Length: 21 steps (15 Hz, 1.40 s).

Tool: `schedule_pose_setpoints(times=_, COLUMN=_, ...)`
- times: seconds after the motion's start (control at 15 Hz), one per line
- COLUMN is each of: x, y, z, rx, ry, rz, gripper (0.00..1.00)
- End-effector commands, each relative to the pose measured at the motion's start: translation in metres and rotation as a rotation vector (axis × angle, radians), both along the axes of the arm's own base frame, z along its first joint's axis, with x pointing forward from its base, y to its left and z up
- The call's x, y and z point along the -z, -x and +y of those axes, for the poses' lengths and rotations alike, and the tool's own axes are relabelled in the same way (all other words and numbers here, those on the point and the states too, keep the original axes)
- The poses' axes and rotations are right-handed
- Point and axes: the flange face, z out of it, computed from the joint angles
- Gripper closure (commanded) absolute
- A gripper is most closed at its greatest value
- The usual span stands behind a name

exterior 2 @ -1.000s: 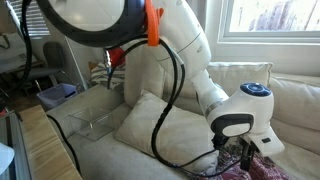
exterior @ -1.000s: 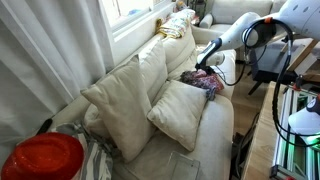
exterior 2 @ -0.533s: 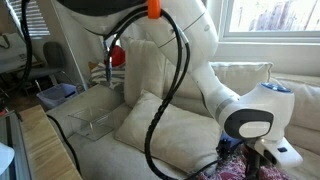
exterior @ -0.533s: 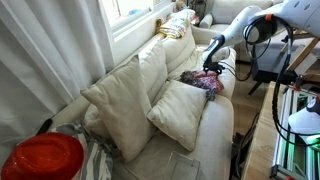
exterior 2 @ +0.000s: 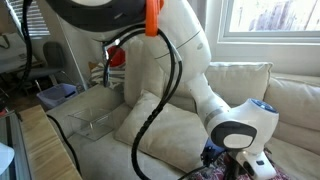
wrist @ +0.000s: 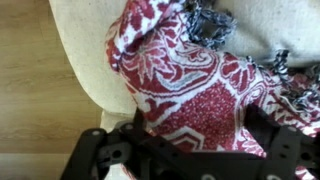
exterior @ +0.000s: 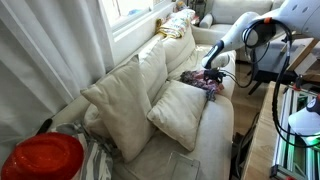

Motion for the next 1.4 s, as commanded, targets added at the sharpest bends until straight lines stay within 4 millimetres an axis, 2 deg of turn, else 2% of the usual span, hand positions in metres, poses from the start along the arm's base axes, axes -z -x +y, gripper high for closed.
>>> schedule_pose_setpoints(times=0.0, x=0.016, y=0.01, z=0.007, rx=0.037, ry=-0.009, rz=-0.057, gripper=0.26)
schedule_pose_setpoints(times=0.27, x=0.017, y=0.007, z=0.008, rx=0.055, ry=0.029, rz=-0.115, gripper=0.58)
schedule_pose_setpoints(times=0.6, x=0.004, y=-0.004, z=-0.002, rx=0.087, ry=0.102, rz=-0.21, gripper=0.93)
schedule_pose_setpoints(times=0.73, x=-0.005, y=-0.006, z=-0.011, rx=0.099, ry=0.132, rz=-0.252, gripper=0.94)
schedule_pose_setpoints(times=0.93, x=-0.04, y=-0.008, z=-0.025, rx=0.114, ry=0.184, rz=-0.357, gripper=0.94)
schedule_pose_setpoints(times=1.13, x=-0.092, y=-0.01, z=-0.034, rx=0.128, ry=0.246, rz=-0.488, gripper=0.94)
schedule_pose_setpoints(times=1.33, x=-0.146, y=-0.018, z=-0.028, rx=0.106, ry=0.31, rz=-0.637, gripper=0.94)
